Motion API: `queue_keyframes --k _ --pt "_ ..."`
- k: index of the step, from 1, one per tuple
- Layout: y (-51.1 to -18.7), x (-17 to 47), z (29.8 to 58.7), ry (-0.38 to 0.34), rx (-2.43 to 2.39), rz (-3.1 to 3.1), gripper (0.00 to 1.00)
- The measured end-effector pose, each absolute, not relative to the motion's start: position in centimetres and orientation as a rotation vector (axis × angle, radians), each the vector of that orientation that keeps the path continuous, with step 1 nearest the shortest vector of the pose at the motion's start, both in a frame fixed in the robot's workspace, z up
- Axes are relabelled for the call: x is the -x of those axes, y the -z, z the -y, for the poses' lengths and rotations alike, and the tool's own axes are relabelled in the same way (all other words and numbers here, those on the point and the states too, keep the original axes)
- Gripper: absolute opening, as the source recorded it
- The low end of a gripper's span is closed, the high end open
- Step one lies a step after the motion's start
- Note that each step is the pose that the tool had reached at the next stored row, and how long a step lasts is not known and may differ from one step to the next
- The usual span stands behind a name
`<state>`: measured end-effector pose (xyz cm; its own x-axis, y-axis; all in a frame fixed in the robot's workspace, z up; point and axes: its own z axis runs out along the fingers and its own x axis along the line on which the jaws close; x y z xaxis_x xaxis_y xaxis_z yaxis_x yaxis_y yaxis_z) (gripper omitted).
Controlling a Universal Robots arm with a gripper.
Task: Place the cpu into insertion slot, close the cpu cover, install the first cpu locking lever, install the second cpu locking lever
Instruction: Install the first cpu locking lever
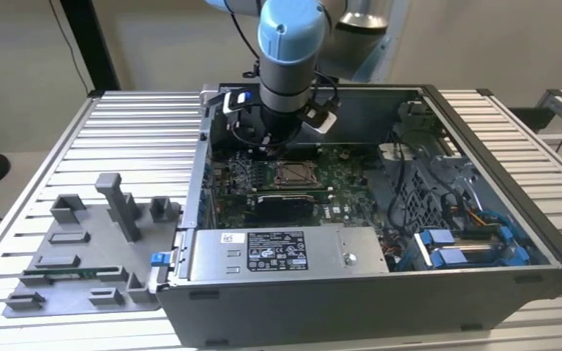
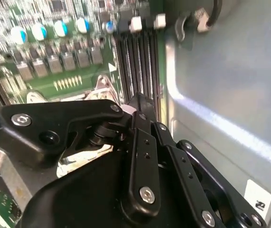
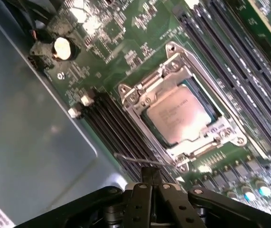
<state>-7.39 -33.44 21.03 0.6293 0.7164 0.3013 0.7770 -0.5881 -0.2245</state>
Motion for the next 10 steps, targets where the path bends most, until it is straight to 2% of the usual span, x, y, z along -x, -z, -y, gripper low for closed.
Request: queue_keyframes --k 10 --pt "-20.92 7.92 34.22 0.266 2.51 1.193 0.0"
